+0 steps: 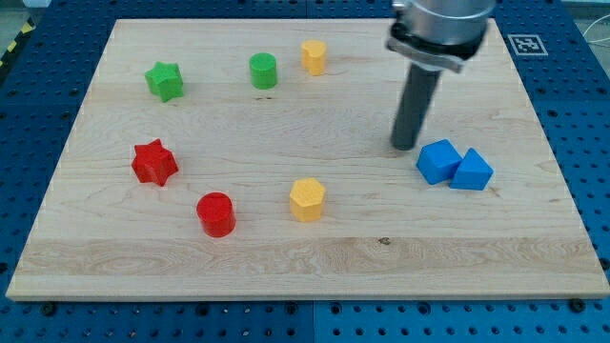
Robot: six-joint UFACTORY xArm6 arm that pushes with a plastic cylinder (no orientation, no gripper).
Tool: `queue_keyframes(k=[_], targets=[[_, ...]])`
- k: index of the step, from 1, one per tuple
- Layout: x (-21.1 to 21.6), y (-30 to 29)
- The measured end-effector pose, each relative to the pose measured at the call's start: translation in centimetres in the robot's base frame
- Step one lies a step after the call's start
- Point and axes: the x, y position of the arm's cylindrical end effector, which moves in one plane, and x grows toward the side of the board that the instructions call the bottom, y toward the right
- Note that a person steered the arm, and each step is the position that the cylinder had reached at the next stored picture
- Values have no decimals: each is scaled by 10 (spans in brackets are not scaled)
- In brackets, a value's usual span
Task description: Move your arm towards the top left of the board
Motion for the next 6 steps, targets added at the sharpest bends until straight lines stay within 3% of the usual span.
queue_keyframes(k=[2, 5, 6], targets=[[-5, -130], [-47, -324], [-110, -365]])
